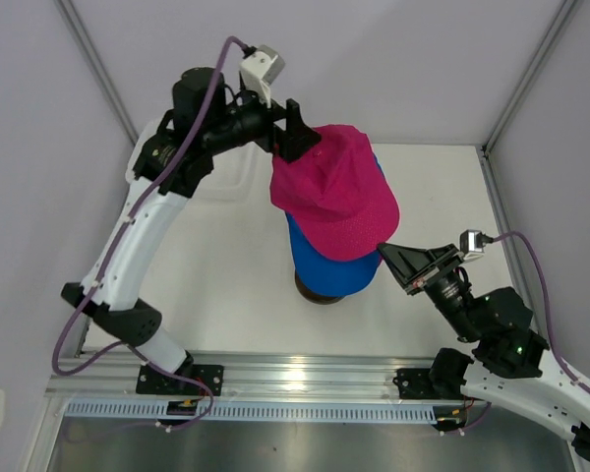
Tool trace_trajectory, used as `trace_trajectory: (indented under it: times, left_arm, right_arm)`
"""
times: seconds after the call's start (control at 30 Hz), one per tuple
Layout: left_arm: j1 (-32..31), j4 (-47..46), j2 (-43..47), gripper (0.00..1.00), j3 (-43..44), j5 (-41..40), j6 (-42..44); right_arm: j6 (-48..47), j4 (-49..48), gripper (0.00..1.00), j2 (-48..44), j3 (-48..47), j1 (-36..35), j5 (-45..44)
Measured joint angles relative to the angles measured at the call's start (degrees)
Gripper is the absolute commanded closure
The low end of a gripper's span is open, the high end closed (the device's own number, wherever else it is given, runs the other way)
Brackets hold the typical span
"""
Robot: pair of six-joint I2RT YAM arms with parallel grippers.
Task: Stack the hats
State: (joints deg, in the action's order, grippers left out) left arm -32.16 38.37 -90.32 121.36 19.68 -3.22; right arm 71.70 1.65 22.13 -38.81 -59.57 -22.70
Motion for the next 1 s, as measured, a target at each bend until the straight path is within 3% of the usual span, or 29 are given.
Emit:
trace_trajectory:
  times: [0.17,0.6,0.73,0.93,0.97,1.0]
  left_arm:
    - [-0.76,2.86,-6.47,0.01,4.87,-0.28,0.2]
    - [-2.75,2.95,-7.39,0.01,6.73,-4.17,0.22]
    - [-2.75,2.54,-7.74,0.01,6.73,-3.78,0.22]
    - [-2.69,1.01,-8.39,0.01,6.73,-1.68,0.31]
    - [-2.69,0.9,-8.39,0.01,6.73,-1.16,0.42]
    - [-2.69,0.76,-8.39,0.0,6.73,-0.66,0.7]
  right_arm:
    - [-1.11,2.01,1.0,0.39,0.0,-0.15,1.9]
    - [-11.91,3.96,1.0,5.7,0.9,-0.85,9.2]
    - [-15.32,2.8,1.0,9.57,3.1,-2.54,11.89]
    - [-20.41,3.74,1.0,8.22,5.9,-4.74,12.33]
    - [-20.96,4.59,0.98,7.39,5.9,-4.79,11.82]
    - [-21.31,5.38,0.9,6.67,5.86,-4.79,11.26]
